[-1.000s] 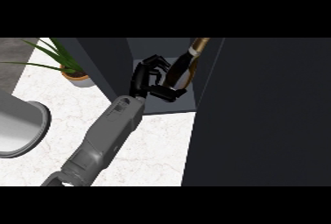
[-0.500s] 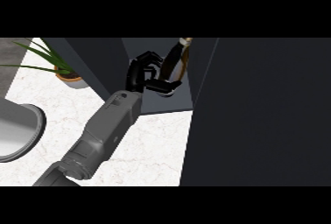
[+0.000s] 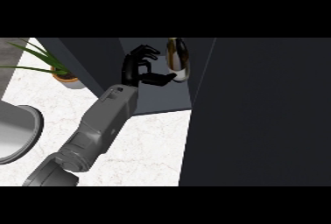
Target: Pick up the wine, place it into the cabinet and close the cabinet
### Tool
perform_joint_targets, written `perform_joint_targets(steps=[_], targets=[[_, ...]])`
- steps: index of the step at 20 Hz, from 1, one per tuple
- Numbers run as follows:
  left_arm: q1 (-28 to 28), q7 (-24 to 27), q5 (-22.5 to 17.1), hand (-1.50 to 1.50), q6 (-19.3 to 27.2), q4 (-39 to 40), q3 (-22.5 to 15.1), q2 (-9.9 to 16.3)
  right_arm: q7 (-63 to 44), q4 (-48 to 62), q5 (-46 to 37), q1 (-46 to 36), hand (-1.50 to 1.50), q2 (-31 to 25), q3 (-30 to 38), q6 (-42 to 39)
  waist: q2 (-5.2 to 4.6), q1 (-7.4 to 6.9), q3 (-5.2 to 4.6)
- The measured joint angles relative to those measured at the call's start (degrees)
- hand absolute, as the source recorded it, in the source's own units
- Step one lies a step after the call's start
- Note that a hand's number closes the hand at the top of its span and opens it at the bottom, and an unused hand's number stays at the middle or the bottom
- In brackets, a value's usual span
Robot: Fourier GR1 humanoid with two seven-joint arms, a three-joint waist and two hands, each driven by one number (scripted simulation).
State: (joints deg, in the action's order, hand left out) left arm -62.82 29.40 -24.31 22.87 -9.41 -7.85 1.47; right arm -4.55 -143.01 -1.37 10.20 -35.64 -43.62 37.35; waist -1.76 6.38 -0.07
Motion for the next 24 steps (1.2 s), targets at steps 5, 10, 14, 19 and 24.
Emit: perform_joint_targets(steps=[5, 10, 14, 19, 24], targets=[[-1.6, 1.5, 1.4, -1.50, 2.5, 2.3, -0.4, 0.9, 1.8, 0.1, 0.3, 0.8, -1.50, -0.1, -0.4, -0.6, -0.25, 0.57, 0.01], [-2.6, 2.3, 2.3, -1.50, 4.6, 4.3, -0.6, 2.2, 3.0, 0.3, 0.6, 1.0, -1.50, -0.3, -0.5, -1.5, -0.53, 0.91, 0.00], [-3.1, 2.7, 2.1, -1.50, 5.4, 5.1, 0.0, 2.6, 3.7, 0.3, 0.8, 1.2, -1.50, -0.6, -0.6, -2.0, -0.64, 1.20, -0.05], [-4.0, 4.1, 1.4, -1.50, 1.2, 3.9, 1.0, 2.8, 4.0, 0.2, 0.9, 1.3, -1.50, -0.6, -0.3, -1.9, -0.48, 0.84, -0.11], [-4.8, 5.7, -0.5, 1.50, -4.1, 2.1, 3.2, 2.4, 4.5, 0.1, 1.0, 2.2, -1.50, -1.4, -0.1, -1.9, -0.11, 0.34, -0.08]])
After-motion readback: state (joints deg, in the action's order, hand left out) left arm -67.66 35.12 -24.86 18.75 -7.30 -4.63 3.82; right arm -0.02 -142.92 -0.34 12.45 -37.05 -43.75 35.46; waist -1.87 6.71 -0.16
